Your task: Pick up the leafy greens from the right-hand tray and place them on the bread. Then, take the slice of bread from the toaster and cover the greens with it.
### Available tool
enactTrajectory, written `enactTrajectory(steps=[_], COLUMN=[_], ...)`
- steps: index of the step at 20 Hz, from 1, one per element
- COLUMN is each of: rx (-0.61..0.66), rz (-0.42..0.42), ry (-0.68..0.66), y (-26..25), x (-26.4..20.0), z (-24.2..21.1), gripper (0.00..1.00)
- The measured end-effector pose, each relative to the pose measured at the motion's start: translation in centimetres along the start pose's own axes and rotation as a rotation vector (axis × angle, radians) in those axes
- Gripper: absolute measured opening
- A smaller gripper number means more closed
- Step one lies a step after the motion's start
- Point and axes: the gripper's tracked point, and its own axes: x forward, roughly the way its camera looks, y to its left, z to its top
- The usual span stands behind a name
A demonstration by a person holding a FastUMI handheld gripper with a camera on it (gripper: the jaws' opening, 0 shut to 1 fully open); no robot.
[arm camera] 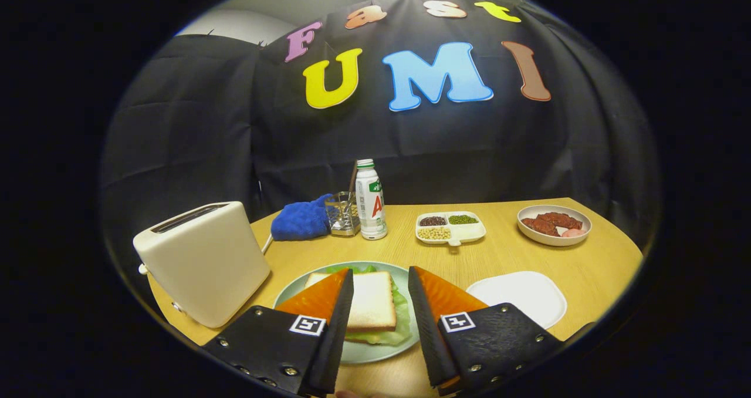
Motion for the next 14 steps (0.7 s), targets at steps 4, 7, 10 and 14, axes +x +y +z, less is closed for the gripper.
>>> enactTrajectory(steps=[4, 7, 10, 14], rx=[-0.024, -0.067, -0.054, -0.013], rz=[-0.033, -0.067, -0.116, -0.123], ry=[-0.050, -0.081, -0.128, -0.147], y=[-3.0, -6.6, -10.7, -14.8], x=[-2.5, -4.7, -7.0, -9.5], z=[2.2, 3.5, 4.5, 5.1], gripper=[0.57, 0.57, 0.57, 0.57])
